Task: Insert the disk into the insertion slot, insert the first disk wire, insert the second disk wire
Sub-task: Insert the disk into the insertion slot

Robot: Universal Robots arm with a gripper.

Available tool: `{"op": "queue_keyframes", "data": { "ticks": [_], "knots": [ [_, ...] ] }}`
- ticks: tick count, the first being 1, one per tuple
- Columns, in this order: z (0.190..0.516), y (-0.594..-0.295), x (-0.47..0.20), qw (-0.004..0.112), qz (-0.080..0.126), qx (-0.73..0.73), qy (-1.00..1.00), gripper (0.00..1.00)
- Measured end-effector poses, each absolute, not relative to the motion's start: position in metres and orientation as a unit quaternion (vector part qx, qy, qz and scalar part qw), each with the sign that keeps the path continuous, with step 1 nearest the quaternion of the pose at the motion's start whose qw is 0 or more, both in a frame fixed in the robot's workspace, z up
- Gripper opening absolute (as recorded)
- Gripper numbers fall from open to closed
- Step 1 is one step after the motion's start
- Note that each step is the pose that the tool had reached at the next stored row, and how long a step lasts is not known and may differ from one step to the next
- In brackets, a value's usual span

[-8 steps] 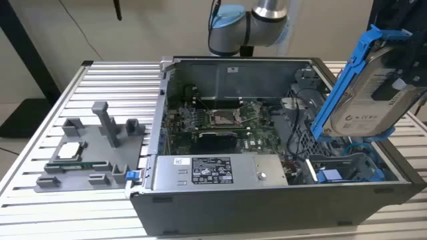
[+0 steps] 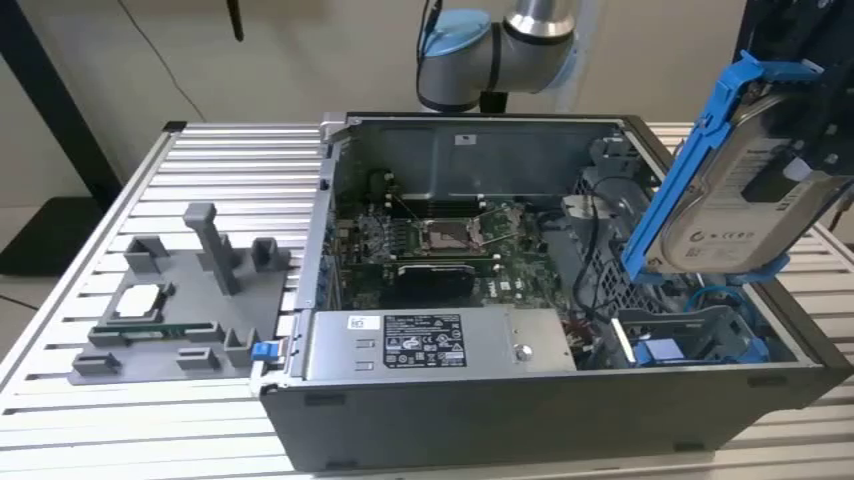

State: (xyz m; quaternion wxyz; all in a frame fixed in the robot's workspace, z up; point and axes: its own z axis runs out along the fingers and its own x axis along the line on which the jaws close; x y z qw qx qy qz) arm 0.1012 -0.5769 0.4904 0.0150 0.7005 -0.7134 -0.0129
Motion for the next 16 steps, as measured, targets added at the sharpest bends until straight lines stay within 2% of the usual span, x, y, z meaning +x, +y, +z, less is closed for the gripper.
{"op": "queue_keyframes", "data": {
  "ticks": [16],
  "knots": [
    [0.477,-0.577,0.117,0.015,-0.013,0.701,-0.713,0.00]
  ]
}}
